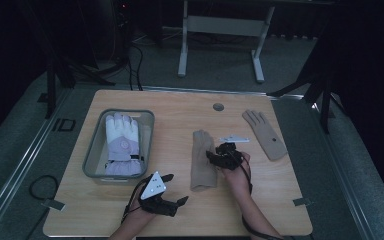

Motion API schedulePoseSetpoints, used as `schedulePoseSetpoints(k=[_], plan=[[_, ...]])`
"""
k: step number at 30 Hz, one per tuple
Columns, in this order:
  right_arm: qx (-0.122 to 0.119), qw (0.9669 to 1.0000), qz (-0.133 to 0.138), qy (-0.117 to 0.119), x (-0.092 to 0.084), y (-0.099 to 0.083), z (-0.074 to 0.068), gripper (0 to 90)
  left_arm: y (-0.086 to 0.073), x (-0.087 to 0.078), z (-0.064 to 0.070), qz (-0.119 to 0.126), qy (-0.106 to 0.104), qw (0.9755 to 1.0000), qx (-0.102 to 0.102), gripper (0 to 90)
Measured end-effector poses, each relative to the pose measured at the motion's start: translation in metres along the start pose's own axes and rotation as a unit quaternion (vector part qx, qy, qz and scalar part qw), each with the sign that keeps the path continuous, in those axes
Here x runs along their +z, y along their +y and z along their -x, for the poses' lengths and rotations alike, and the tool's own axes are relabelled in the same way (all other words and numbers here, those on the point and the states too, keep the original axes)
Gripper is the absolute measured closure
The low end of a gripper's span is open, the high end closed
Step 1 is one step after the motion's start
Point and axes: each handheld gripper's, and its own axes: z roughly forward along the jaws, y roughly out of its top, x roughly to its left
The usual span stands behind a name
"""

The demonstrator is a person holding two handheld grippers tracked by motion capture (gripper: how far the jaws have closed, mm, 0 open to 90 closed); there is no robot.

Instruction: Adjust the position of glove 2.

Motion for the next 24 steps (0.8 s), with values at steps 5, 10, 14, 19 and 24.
schedulePoseSetpoints(k=[5, 10, 14, 19, 24], plan=[[-0.025, 0.9997, 0.007, 0.002, -0.018, 0.005, 0.022, 53.0, -0.001, 0.001, 0.000, -0.003, -0.006, 1.0000, -0.005, 6.0], [-0.046, 0.9982, 0.032, -0.019, -0.042, 0.013, 0.063, 51.0, -0.001, 0.003, 0.001, -0.006, -0.010, 0.9999, -0.008, 4.6], [-0.036, 0.9972, 0.029, -0.058, -0.052, 0.014, 0.095, 51.3, -0.002, 0.004, 0.001, -0.011, -0.011, 0.9999, -0.006, 4.6], [-0.014, 0.9957, 0.024, -0.088, -0.057, 0.014, 0.128, 51.5, -0.002, 0.005, 0.002, -0.013, -0.017, 0.9998, -0.005, 4.6], [0.006, 0.9941, 0.018, -0.107, -0.058, 0.017, 0.168, 47.6, -0.001, 0.004, 0.002, -0.009, -0.015, 0.9998, -0.004, 4.5]])
